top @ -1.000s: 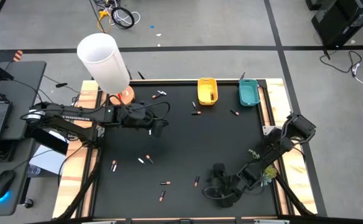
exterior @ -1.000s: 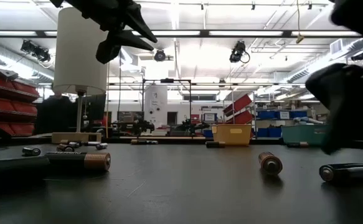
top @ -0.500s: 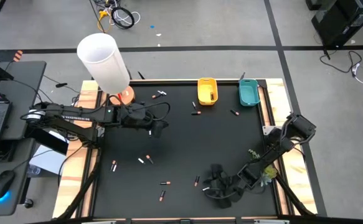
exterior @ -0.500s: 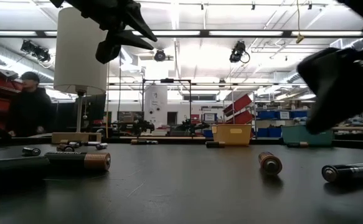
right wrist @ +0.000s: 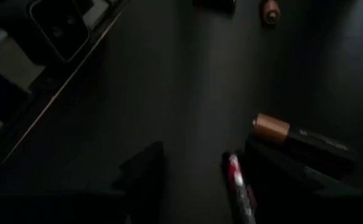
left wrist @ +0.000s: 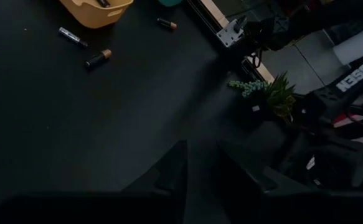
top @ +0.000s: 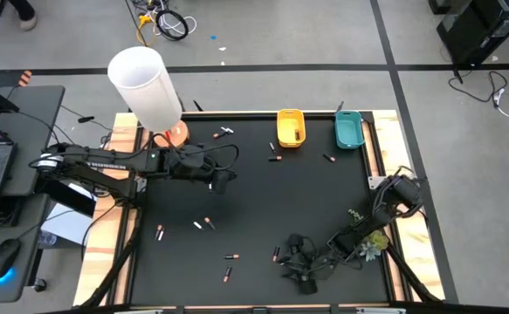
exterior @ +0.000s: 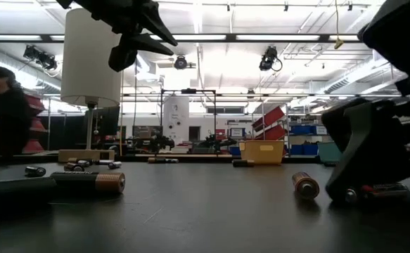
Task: Sort batteries
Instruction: Put the silver battery into the blue bin
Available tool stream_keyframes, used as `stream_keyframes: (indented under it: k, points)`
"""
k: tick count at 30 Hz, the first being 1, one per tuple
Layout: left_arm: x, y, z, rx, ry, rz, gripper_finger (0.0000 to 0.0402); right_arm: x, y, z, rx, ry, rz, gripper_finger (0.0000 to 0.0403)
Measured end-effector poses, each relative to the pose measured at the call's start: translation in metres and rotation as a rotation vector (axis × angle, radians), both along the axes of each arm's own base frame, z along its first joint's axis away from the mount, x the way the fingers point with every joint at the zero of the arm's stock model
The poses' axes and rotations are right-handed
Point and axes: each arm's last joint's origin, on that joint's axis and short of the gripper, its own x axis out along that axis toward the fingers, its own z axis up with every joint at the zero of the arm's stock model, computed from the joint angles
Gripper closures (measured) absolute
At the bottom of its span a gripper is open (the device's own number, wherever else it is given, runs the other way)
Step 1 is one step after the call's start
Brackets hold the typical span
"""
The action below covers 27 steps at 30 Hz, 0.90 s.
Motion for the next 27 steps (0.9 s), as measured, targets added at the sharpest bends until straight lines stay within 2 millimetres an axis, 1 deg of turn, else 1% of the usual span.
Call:
stream_keyframes:
  k: [6, 10, 14, 19, 20, 27]
  points:
    - [0.000, -0.002, 0.000, -0.009, -0.001, -0.023, 0.0304, 0.004, 0.004, -0.017, 0.017, -0.082, -0.035, 0.0201]
    - [0.000, -0.003, 0.000, -0.020, -0.003, -0.047, 0.0304, 0.002, 0.005, -0.025, -0.010, -0.100, -0.041, 0.0228]
    - [0.000, -0.004, 0.000, -0.020, -0.003, -0.056, 0.0304, 0.002, 0.005, -0.026, -0.042, -0.105, -0.030, 0.0277]
    - [0.000, -0.004, 0.000, -0.024, -0.003, -0.066, 0.0304, 0.002, 0.005, -0.027, -0.047, -0.099, -0.013, 0.0364]
    - [0.000, -0.004, 0.000, -0.023, -0.003, -0.066, 0.0304, 0.002, 0.004, -0.028, -0.049, -0.096, -0.007, 0.0374]
    - [0.000, -0.004, 0.000, 0.001, -0.002, -0.088, 0.0304, 0.002, 0.004, -0.027, -0.035, -0.091, -0.012, 0.0374]
